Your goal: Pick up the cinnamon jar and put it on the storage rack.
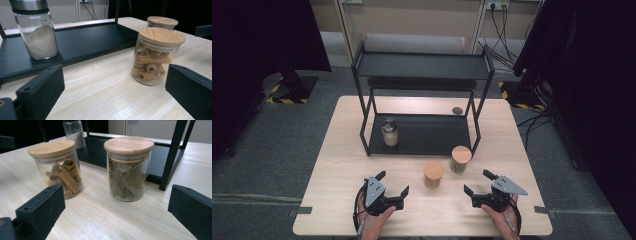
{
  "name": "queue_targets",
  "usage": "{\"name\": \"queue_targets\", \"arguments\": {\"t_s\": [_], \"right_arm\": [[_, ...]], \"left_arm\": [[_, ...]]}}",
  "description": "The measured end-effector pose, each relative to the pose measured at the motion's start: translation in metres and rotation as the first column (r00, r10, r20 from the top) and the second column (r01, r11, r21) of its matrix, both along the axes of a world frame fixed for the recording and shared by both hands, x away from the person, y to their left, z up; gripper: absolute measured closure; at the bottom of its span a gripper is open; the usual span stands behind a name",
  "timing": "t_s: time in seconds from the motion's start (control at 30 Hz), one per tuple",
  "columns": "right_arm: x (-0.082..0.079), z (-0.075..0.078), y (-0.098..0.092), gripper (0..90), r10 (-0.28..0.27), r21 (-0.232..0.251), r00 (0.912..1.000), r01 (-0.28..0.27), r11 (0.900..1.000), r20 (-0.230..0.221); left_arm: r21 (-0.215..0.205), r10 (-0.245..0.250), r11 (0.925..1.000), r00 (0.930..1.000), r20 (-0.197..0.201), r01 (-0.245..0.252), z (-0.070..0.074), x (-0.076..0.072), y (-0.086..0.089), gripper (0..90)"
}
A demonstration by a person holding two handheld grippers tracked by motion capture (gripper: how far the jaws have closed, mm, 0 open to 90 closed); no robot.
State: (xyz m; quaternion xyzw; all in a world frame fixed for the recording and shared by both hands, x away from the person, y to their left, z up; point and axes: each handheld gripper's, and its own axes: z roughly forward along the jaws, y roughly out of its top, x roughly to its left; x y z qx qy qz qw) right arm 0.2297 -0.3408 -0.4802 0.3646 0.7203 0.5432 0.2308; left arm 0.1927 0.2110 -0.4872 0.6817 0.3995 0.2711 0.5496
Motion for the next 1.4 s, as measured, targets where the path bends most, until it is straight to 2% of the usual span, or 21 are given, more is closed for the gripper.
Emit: {"name": "queue_targets", "arguments": {"t_s": [0.9, 1.4], "right_arm": [[-0.001, 0.001, 0.007, 1.1, 0.036, 0.000, 0.9993, -0.036, 0.999, -0.003], [-0.001, 0.000, 0.013, 1.1, 0.057, -0.003, 0.9984, -0.057, 0.998, -0.003]], "left_arm": [[0.009, -0.003, 1.0000, 0.9997, -0.026, 0.003, -0.004, 0.002, 0.001, 1.9], [0.027, 0.001, 0.9996, 0.9999, -0.012, 0.000, -0.004, 0.000, -0.001, 1.9]]}}
